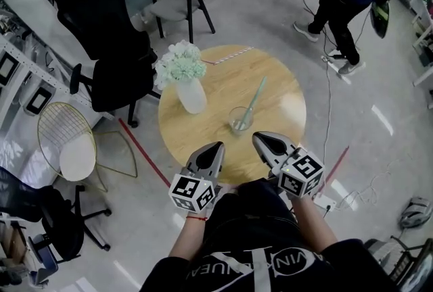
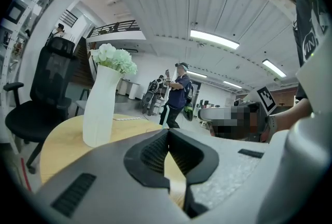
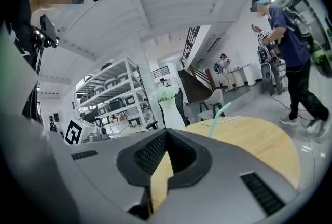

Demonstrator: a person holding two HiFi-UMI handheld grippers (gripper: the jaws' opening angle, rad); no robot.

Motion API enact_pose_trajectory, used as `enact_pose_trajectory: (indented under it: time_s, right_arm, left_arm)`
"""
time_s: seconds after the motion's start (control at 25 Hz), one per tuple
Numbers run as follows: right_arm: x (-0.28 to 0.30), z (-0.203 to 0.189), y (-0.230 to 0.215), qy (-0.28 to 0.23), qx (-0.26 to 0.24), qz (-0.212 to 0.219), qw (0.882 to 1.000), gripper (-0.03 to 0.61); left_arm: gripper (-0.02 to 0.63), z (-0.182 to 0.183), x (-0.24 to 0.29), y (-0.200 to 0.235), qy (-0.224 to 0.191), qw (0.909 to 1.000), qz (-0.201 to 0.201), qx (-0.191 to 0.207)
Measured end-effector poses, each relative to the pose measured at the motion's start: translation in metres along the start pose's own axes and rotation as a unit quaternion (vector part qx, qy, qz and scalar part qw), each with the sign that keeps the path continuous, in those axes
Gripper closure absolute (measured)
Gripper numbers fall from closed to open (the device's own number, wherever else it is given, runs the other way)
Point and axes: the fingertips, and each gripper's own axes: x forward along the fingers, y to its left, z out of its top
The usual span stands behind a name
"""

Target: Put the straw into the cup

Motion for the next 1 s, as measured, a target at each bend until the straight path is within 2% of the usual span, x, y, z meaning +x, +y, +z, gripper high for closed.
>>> enact_pose_trajectory:
  time_s: [0.56, 0.76, 1.0]
  right_arm:
    - [-0.015, 0.006, 0.019, -0.008, -0.019, 0.008, 1.000, 0.575]
    - [-0.013, 0.016, 0.022, -0.003, -0.037, 0.028, 0.999, 0.575]
    - [-0.026, 0.022, 0.027, 0.009, -0.051, 0.047, 0.998, 0.575]
  left_arm:
    - [0.607, 0.005, -0.013, -0.016, -0.017, 0.9998, -0.002, 0.009]
    - [0.607, 0.014, -0.015, -0.015, -0.033, 0.9993, 0.014, 0.009]
    - [0.607, 0.009, -0.018, -0.026, -0.038, 0.9985, 0.038, -0.012]
